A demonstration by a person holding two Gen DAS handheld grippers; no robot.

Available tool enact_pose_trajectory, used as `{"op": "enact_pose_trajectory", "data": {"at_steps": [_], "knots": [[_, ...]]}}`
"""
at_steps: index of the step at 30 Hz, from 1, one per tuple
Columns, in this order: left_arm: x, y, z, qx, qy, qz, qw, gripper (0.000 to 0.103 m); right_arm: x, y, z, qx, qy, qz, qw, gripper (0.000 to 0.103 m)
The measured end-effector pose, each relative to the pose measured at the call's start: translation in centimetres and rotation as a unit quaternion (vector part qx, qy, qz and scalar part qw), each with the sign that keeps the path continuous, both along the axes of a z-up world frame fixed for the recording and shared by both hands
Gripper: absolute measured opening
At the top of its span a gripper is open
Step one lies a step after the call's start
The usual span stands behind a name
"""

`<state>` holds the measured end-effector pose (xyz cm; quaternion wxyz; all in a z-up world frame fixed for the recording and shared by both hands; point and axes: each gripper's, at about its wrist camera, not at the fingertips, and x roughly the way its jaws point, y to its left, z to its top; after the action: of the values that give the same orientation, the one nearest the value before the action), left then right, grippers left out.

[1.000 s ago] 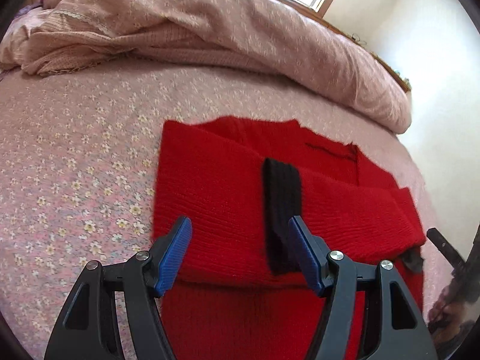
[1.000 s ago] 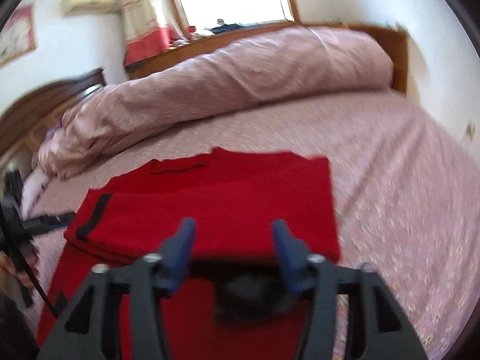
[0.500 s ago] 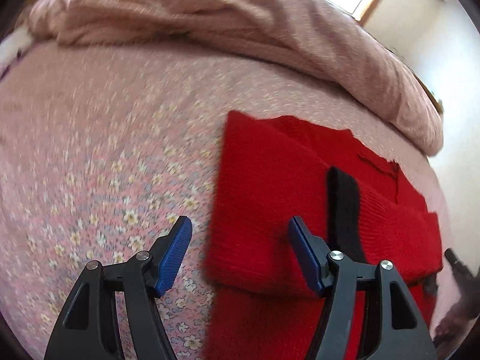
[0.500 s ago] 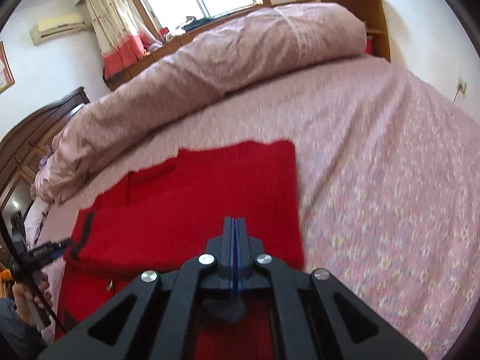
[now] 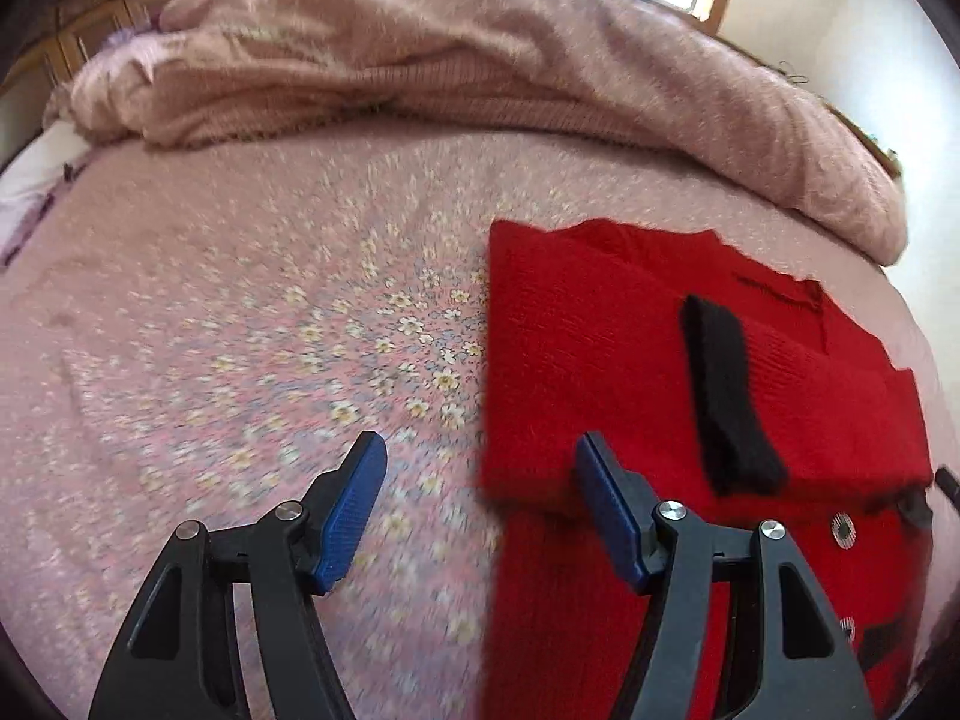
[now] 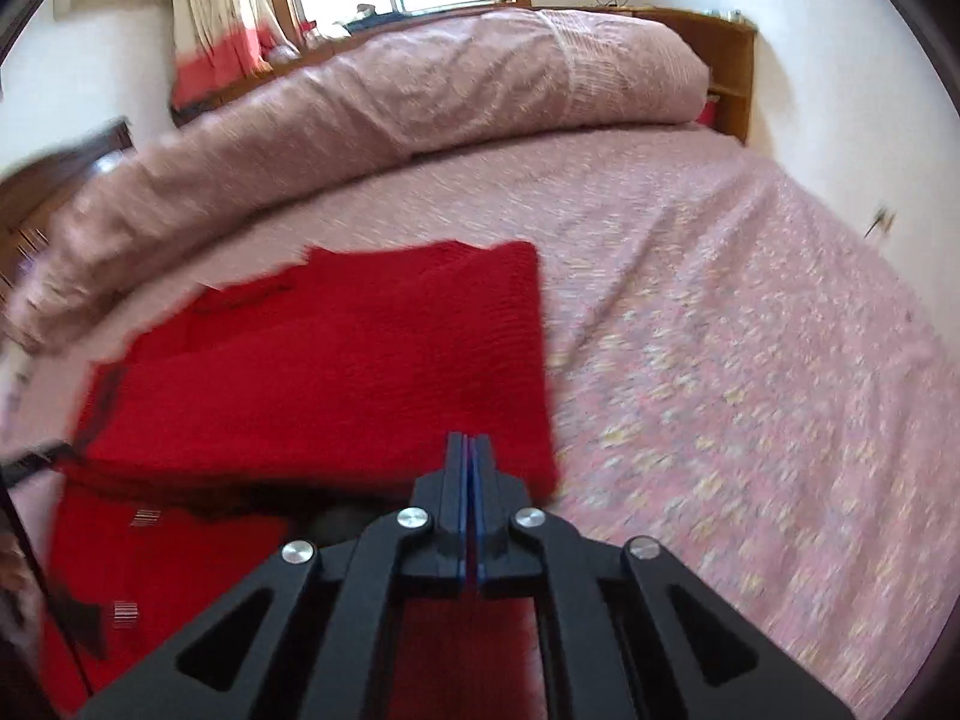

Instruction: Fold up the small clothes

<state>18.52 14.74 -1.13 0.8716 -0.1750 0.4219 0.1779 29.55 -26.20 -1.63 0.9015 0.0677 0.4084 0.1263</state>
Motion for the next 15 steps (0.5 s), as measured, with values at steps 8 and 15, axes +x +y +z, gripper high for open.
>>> {"op": "enact_pose_trajectory", "data": {"at_steps": [8, 15], "knots": [[-7.5, -4.2, 2.3, 0.032, -0.030, -0.059, 0.9973, 0.061, -6.3, 0.0, 1.6, -0.016, -0.034, 0.008, 0.999, 0.027], [-12.2, -6.4, 0.6, -0.001, -0.001, -0.083, 0.9966, 0.061, -12.6, -4.4, -0.1, 0.077, -0.047, 0.033, 0.995, 0.027]]}}
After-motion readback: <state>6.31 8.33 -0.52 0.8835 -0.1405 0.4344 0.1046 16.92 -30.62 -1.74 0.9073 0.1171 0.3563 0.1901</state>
